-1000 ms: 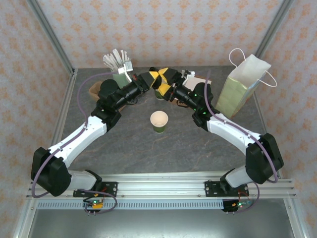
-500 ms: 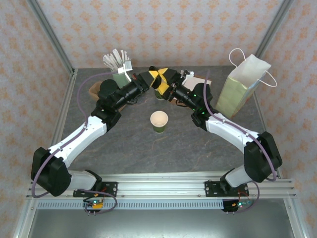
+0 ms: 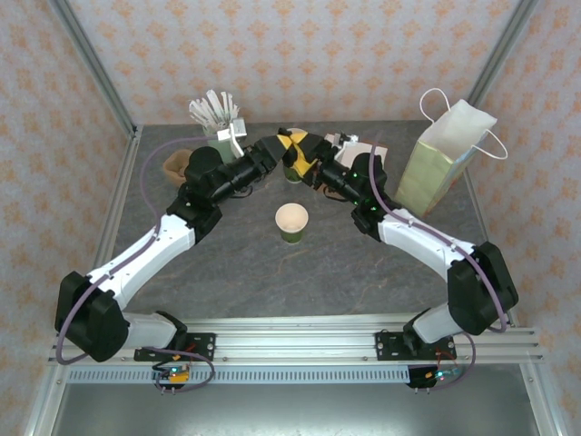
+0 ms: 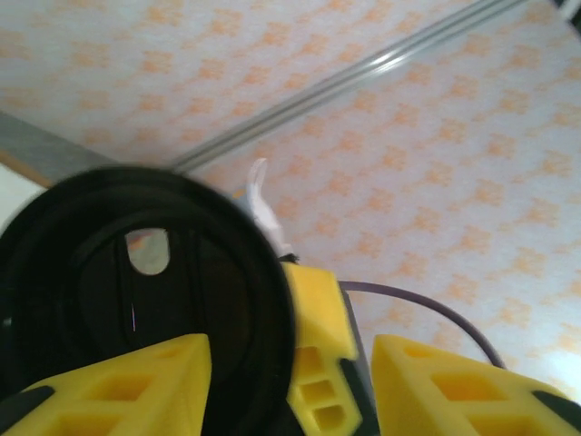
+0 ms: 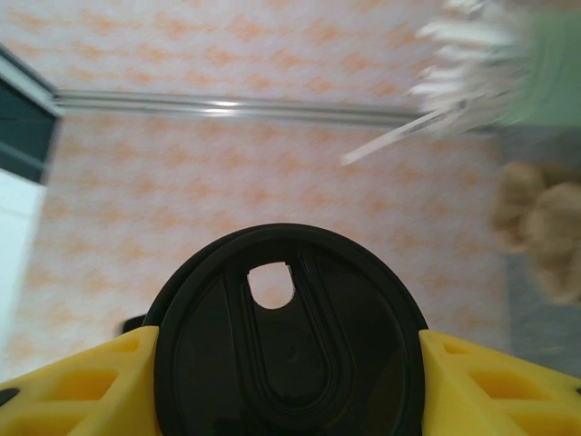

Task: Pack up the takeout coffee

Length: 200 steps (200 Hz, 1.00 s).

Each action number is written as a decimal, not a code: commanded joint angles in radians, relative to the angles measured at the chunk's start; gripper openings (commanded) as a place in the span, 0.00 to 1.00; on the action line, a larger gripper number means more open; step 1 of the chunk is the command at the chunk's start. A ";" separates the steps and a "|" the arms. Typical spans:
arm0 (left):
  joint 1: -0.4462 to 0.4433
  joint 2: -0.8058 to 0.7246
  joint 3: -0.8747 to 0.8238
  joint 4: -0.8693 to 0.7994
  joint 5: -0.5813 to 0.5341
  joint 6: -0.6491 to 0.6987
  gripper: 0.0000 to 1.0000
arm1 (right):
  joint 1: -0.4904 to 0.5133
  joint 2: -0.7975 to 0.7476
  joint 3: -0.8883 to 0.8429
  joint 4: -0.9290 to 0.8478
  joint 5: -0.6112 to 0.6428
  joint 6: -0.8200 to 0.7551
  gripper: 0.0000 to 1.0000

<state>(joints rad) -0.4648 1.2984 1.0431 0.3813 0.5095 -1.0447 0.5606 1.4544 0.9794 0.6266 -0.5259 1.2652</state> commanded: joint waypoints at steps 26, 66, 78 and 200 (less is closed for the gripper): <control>0.011 -0.133 0.042 -0.465 -0.256 0.267 0.59 | 0.027 -0.145 -0.012 -0.581 0.227 -0.664 0.60; 0.081 -0.131 0.058 -0.658 -0.357 0.335 0.60 | 0.148 -0.122 0.048 -0.872 0.408 -1.060 0.57; 0.098 -0.134 0.044 -0.656 -0.359 0.337 0.60 | 0.178 -0.116 0.041 -0.889 0.459 -1.127 0.57; 0.118 -0.143 0.025 -0.675 -0.372 0.376 0.61 | 0.294 0.054 0.103 -0.795 0.603 -1.290 0.56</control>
<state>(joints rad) -0.3569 1.1740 1.0843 -0.2813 0.1631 -0.6922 0.8505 1.4948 1.0489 -0.2165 0.0349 0.0093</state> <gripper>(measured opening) 0.612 0.565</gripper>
